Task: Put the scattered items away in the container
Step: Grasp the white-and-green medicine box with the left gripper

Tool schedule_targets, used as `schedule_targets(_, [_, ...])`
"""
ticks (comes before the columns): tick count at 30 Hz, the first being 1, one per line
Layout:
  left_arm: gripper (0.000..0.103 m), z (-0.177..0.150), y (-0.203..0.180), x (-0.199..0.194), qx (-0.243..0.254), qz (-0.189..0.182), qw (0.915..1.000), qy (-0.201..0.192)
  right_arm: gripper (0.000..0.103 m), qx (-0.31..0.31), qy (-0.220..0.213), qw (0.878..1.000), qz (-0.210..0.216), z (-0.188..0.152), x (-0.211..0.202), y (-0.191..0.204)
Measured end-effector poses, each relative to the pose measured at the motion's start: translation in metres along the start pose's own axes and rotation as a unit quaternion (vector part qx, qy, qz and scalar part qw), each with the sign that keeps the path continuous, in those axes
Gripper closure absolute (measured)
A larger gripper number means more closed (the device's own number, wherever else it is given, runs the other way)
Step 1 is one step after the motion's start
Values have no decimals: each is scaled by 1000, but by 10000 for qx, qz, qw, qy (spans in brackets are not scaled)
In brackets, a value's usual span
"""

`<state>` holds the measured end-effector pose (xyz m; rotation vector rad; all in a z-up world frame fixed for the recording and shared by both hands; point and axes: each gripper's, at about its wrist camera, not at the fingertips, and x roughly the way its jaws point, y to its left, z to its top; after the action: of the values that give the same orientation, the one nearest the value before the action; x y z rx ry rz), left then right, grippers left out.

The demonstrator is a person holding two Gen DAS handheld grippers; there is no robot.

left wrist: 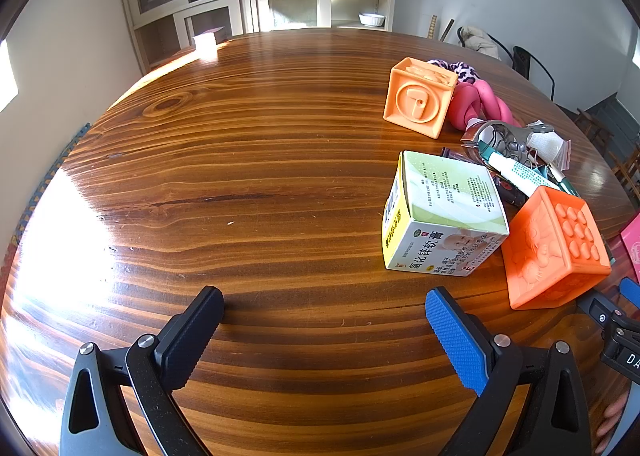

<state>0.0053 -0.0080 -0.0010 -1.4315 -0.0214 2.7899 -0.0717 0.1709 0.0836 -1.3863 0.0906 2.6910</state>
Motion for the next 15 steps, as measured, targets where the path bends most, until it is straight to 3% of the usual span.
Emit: schedule_targets(15, [1,3,-3,2,-41,41,10000,-5,1,-445,0,9985,332,24,14,-18])
